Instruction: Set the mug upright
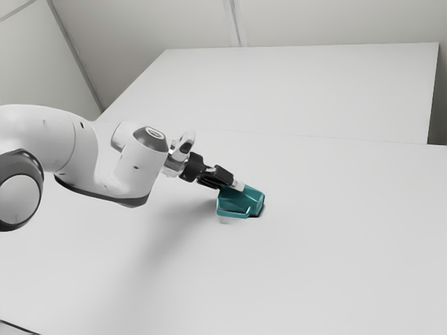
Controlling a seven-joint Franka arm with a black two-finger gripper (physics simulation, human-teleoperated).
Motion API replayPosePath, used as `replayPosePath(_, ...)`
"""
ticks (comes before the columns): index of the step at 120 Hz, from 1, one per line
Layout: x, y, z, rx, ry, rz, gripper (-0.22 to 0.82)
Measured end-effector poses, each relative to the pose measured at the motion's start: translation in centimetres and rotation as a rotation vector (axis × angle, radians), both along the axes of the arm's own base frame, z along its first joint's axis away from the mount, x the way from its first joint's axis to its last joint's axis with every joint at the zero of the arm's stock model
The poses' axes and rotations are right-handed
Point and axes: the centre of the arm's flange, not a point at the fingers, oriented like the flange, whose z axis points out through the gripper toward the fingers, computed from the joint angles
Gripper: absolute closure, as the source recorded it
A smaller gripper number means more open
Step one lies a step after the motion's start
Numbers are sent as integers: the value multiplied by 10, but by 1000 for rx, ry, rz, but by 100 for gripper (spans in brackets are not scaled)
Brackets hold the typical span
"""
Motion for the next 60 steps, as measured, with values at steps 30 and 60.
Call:
replayPosePath(30,3,-8,17,4,-43,-26,64)
replayPosePath(60,4,-20,34,5,-76,-45,73)
